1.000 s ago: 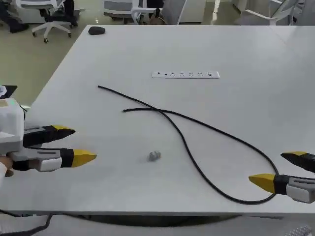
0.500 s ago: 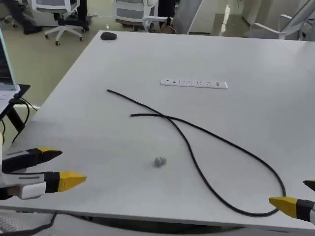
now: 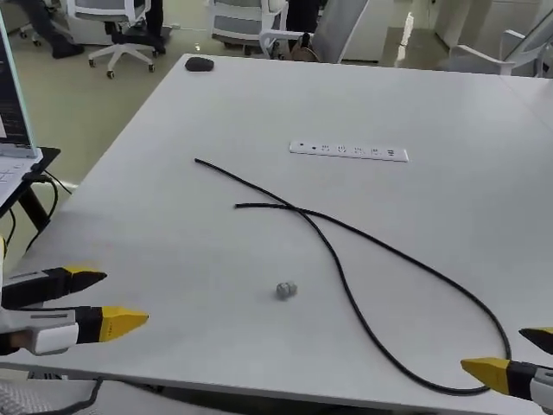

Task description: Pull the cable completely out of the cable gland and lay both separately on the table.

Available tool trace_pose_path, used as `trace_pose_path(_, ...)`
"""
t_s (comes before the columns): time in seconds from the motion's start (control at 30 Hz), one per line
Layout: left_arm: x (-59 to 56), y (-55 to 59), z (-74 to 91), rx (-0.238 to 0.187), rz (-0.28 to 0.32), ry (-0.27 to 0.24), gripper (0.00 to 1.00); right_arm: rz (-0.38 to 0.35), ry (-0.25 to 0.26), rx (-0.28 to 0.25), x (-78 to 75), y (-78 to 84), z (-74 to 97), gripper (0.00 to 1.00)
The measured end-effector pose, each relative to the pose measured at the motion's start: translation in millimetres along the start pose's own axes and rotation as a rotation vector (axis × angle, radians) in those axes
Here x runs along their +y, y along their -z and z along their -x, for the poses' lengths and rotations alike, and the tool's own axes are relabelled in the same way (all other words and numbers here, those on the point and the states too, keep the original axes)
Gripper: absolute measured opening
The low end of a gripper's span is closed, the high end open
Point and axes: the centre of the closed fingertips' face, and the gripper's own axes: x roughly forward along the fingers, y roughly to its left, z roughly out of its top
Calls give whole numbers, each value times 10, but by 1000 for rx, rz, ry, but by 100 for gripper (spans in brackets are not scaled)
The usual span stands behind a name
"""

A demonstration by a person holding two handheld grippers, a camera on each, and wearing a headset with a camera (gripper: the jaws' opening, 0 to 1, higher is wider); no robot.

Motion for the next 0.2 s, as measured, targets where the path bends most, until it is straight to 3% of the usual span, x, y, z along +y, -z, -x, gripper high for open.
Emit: trace_pose_path(0.2,84,-7,-32,25,-23,-25,61,0,-12,20,-20,-26,-98,73)
